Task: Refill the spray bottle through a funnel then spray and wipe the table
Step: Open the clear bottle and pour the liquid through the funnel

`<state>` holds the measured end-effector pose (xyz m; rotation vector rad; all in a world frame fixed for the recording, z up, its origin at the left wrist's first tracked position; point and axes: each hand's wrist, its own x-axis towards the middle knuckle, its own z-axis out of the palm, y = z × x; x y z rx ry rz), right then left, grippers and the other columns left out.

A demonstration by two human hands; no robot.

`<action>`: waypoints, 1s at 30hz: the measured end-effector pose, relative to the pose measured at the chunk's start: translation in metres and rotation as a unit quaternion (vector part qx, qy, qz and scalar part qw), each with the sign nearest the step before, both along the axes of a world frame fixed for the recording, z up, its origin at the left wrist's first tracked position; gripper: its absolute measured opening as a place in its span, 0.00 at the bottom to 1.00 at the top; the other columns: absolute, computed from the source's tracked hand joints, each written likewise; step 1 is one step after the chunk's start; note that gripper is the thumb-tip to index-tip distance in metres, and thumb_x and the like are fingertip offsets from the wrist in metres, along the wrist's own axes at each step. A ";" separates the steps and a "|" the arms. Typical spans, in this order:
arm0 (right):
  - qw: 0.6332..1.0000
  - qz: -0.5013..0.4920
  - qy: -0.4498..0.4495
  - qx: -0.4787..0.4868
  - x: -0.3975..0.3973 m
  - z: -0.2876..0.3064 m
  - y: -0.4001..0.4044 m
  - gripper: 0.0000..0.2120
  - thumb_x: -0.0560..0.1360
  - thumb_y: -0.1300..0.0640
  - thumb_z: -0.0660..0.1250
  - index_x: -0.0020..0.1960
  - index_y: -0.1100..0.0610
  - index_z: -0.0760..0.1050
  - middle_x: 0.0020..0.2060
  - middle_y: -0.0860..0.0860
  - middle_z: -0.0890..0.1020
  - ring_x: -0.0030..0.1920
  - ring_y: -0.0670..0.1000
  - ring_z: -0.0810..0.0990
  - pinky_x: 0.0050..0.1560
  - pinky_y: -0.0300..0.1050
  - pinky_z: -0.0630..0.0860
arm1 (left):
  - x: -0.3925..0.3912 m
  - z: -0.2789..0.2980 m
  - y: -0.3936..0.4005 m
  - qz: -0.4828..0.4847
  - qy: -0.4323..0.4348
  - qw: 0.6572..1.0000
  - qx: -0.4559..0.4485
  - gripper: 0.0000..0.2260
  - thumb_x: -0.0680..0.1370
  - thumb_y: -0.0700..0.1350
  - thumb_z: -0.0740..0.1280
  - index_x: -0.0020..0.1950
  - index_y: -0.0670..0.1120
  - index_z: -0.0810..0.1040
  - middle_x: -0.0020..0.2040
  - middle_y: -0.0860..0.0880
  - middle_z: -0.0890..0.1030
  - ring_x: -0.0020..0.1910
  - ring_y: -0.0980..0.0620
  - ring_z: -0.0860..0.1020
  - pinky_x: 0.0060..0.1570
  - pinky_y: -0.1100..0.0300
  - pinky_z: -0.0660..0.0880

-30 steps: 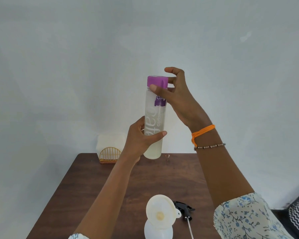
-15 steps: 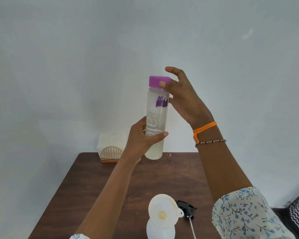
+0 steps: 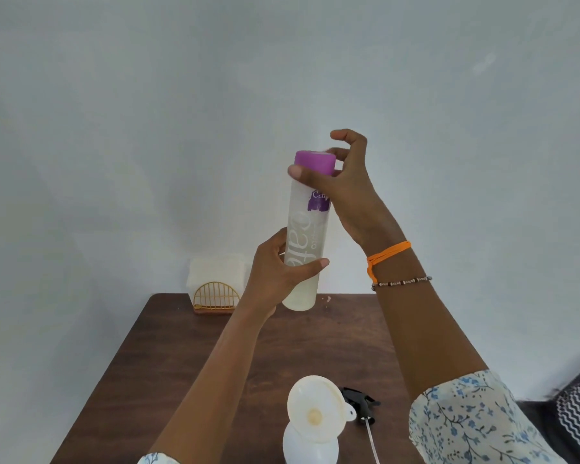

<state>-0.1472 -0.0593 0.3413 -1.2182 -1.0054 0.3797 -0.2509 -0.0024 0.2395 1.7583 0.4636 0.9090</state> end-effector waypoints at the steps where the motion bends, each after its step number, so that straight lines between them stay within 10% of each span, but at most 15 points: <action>1: 0.999 -0.034 -0.015 0.000 -0.001 -0.001 0.001 0.34 0.67 0.59 0.76 0.63 0.51 0.57 0.51 0.52 0.71 0.45 0.47 0.77 0.42 0.36 0.78 | 0.000 0.000 0.000 0.003 0.001 1.000 0.002 0.19 0.69 0.46 0.76 0.53 0.56 0.70 0.45 0.63 0.75 0.43 0.61 0.77 0.33 0.78 0.71; 16: 0.998 0.048 0.026 -0.006 0.002 -0.004 -0.005 0.26 0.70 0.59 0.66 0.63 0.50 0.58 0.48 0.52 0.76 0.45 0.49 0.76 0.50 0.48 0.76 | 0.002 -0.002 0.002 0.023 0.011 1.000 -0.004 0.21 0.69 0.49 0.75 0.56 0.55 0.69 0.48 0.59 0.75 0.43 0.61 0.76 0.34 0.75 0.72; 21: 0.999 -0.033 -0.022 -0.013 -0.003 -0.003 -0.001 0.29 0.70 0.57 0.73 0.64 0.53 0.61 0.52 0.52 0.74 0.46 0.47 0.78 0.43 0.36 0.78 | 0.004 -0.003 -0.001 0.025 0.016 1.000 0.001 0.21 0.69 0.49 0.75 0.56 0.55 0.68 0.46 0.62 0.75 0.43 0.60 0.76 0.33 0.76 0.72; 30: 0.991 0.043 0.109 0.065 0.011 -0.001 -0.013 0.08 0.79 0.57 0.61 0.55 0.55 0.75 0.50 0.51 0.78 0.50 0.48 0.75 0.55 0.44 0.72 | 0.003 -0.008 -0.004 0.011 0.006 1.000 -0.021 0.21 0.69 0.47 0.75 0.56 0.54 0.70 0.48 0.60 0.76 0.45 0.61 0.77 0.35 0.76 0.73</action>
